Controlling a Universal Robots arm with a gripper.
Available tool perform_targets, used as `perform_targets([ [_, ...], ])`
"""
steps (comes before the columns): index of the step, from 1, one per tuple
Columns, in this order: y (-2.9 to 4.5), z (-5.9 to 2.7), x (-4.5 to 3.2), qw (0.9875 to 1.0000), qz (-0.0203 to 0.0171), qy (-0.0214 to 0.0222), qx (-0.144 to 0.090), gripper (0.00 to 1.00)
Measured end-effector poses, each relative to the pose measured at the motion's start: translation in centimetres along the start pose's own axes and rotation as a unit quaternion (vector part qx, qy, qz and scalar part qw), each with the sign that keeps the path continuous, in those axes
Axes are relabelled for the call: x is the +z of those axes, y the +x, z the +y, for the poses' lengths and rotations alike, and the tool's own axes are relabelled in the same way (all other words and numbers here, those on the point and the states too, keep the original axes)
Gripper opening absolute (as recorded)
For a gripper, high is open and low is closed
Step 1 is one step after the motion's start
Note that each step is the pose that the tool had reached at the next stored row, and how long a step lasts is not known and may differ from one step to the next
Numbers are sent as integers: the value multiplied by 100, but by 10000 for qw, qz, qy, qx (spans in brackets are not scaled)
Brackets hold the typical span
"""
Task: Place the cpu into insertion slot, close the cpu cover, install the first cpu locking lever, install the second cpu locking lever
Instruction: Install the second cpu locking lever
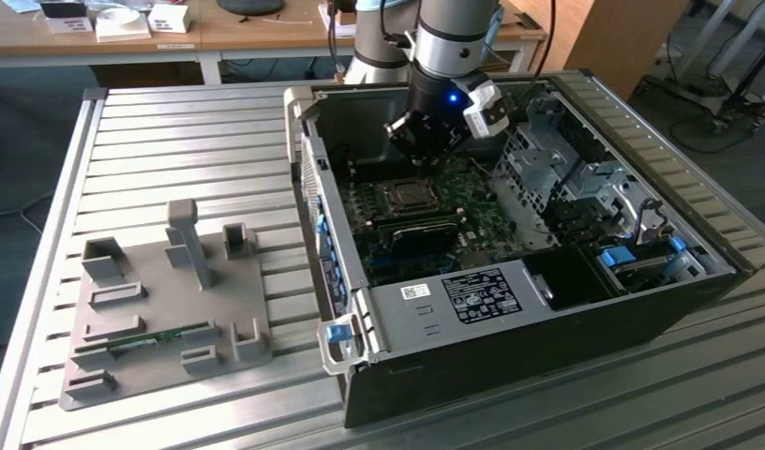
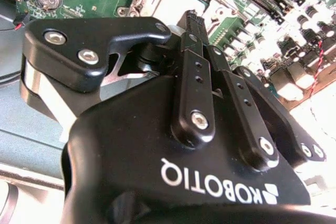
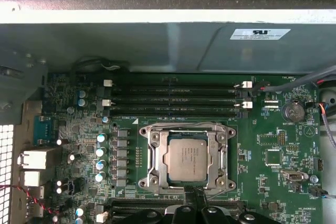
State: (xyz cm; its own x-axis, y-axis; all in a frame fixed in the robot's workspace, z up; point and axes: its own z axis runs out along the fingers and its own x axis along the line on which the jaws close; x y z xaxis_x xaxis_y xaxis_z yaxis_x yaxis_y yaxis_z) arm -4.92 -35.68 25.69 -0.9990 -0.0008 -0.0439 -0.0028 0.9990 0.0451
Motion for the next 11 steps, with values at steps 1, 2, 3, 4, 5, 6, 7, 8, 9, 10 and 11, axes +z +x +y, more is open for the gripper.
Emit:
perform_targets([
  [1,0,0,0,10000,0,-1,0,10],
  [2,0,0,0,10000,0,-1,0,10],
  [3,0,-1,0,10000,0,0,0,10],
  [4,0,-3,0,10000,-1,-1,0,10],
  [5,0,-7,0,10000,0,0,-1,10],
  [6,0,-10,0,10000,0,0,-1,10],
  [7,0,-12,0,10000,0,-1,0,10],
  [8,0,-13,0,10000,0,-1,0,10],
  [9,0,-38,-1,10000,0,-1,0,10],
  [10,0,-62,-2,10000,0,-1,0,10],
  [11,0,-63,-3,10000,0,0,0,10],
])
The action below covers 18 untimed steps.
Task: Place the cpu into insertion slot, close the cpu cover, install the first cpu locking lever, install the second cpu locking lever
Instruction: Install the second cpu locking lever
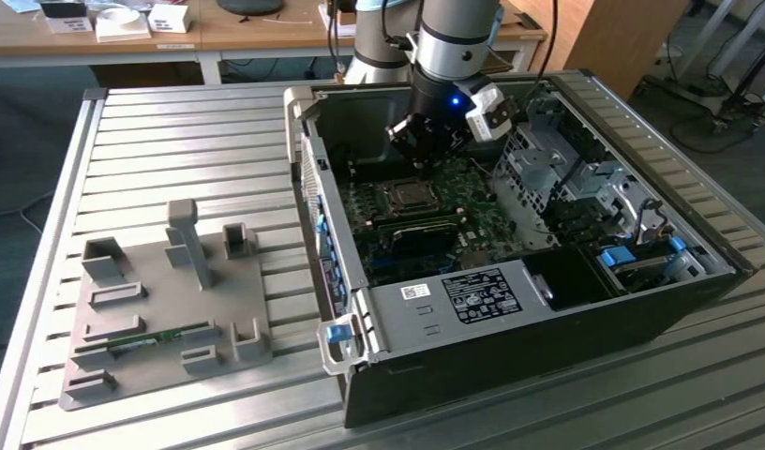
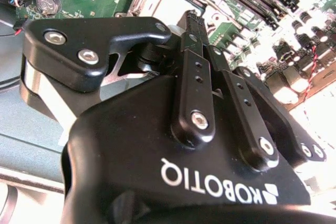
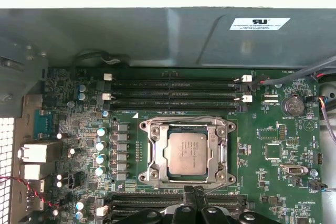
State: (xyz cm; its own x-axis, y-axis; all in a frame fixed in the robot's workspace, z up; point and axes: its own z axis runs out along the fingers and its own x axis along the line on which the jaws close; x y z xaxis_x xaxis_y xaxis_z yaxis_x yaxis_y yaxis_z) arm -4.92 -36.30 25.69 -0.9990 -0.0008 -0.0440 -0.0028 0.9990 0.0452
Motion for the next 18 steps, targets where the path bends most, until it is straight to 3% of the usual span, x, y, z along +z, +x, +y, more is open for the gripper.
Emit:
perform_targets([
  [14,9,-41,-1,10000,-2,0,0,10],
  [18,45,-50,5,10000,-7,-1,0,10],
])
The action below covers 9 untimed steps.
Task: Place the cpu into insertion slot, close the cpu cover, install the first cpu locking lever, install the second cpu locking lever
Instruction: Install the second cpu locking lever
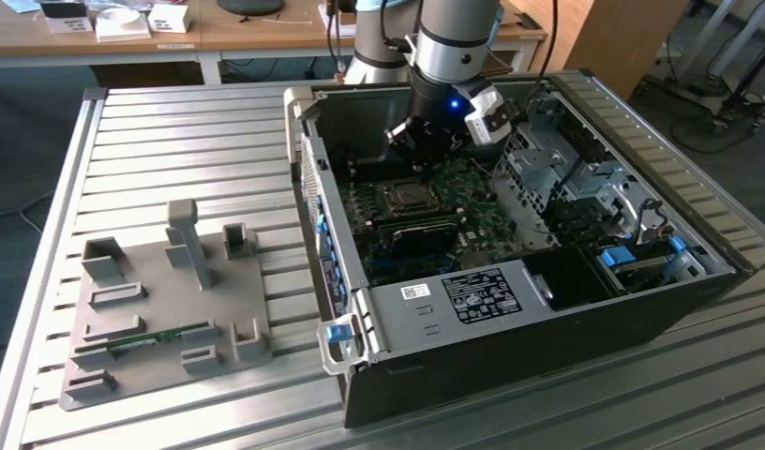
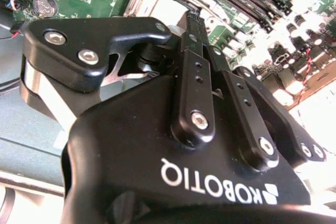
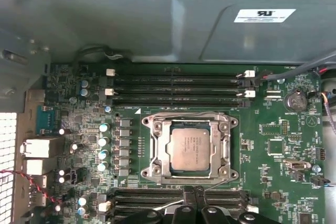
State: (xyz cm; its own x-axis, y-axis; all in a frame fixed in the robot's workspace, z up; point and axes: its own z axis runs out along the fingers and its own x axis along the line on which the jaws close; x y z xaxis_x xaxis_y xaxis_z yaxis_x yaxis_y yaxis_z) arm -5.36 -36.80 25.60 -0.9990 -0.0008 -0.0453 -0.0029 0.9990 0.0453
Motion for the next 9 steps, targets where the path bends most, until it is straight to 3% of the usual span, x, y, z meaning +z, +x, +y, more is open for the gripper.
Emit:
perform_targets([
  [9,33,-45,15,10000,-3,8,0,10],
])
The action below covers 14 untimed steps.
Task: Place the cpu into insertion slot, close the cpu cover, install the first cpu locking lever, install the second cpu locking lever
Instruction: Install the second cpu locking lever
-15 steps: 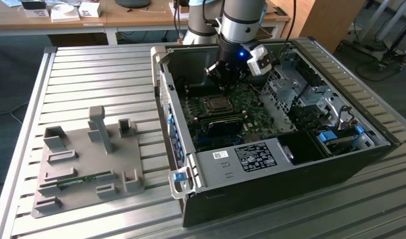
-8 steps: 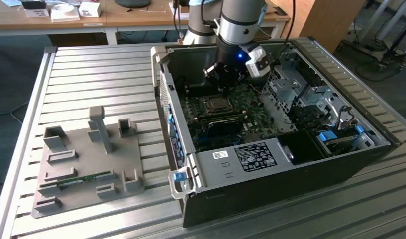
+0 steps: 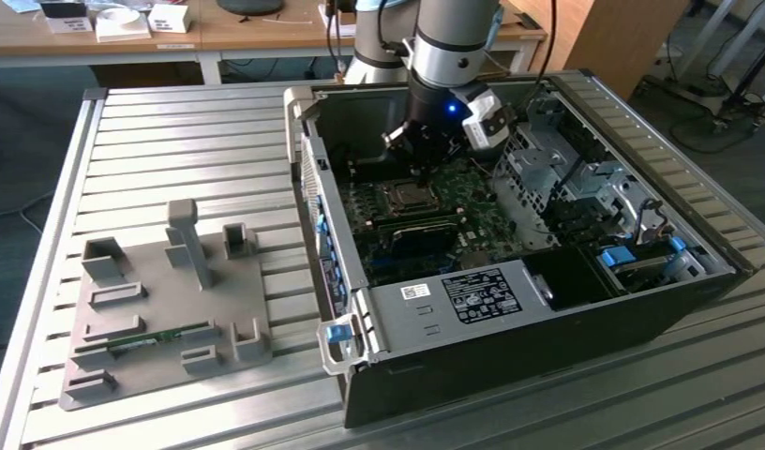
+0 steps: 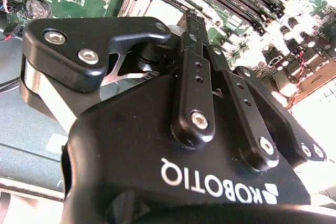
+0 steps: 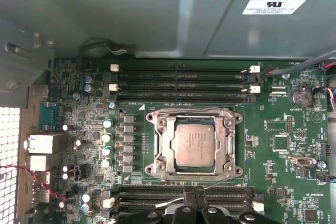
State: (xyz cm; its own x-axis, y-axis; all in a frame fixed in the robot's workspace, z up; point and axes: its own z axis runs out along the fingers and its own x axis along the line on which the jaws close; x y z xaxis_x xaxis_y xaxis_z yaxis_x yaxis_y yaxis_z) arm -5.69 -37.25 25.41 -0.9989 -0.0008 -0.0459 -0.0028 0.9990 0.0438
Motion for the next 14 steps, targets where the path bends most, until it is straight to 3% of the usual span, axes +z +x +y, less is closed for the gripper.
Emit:
perform_targets([
  [14,22,-6,8,10000,0,4,-1,10],
])
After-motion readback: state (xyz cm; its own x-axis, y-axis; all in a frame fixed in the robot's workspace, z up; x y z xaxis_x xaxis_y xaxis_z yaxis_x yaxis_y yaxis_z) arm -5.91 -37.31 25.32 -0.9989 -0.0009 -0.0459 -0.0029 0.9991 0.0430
